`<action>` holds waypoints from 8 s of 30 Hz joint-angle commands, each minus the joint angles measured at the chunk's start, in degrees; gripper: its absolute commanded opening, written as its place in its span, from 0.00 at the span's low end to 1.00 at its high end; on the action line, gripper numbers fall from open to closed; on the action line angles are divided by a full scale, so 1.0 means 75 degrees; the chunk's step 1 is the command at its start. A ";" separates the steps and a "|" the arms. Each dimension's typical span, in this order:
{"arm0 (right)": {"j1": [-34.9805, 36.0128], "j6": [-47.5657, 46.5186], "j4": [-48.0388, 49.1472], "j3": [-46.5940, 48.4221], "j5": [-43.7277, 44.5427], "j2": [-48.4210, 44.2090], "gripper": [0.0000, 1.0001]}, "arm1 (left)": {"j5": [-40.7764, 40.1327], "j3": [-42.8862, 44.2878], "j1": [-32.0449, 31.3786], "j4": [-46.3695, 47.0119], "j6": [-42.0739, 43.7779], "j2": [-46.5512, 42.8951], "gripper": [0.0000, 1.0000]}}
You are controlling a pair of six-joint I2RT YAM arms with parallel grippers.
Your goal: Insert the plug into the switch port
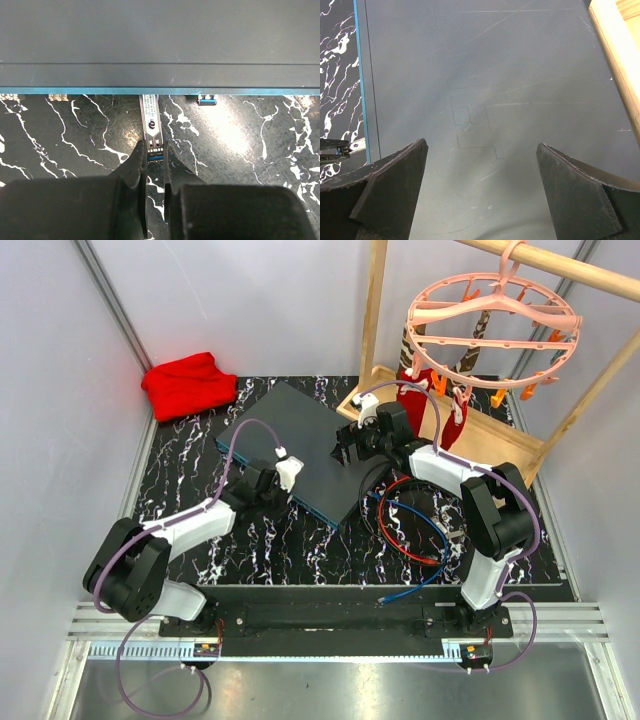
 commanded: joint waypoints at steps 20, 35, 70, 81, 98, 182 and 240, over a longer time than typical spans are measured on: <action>-0.0039 -0.0361 0.0557 -0.0223 -0.0534 -0.0042 1.00 | 0.1556 -0.1262 -0.0401 0.3498 -0.0514 -0.0892 0.00; -0.0050 -0.0396 0.0568 -0.0246 -0.0662 -0.0042 1.00 | 0.1719 -0.1229 -0.0390 0.3463 -0.0537 -0.0623 0.00; -0.0039 -0.0560 0.0639 -0.0294 -0.0979 -0.0054 1.00 | 0.2352 0.0284 0.0161 0.2864 -0.0502 0.0597 0.01; -0.0039 -0.0455 0.0650 -0.0293 -0.0955 -0.0077 1.00 | 0.1743 0.0213 0.0161 0.3182 -0.0596 0.0011 0.02; -0.0039 -0.0326 0.0685 -0.0282 -0.0979 -0.0124 1.00 | 0.1603 0.0273 0.0161 0.3733 -0.0853 0.0293 0.30; -0.0226 -0.0384 0.0030 0.0420 0.0110 0.0098 1.00 | -0.3378 -0.1028 0.0044 -0.0791 -0.6278 -0.2216 0.73; -0.0800 0.0424 -0.1424 0.1629 -0.0123 0.2313 0.99 | -0.2418 0.0658 0.0044 0.1143 -0.5986 0.0890 0.71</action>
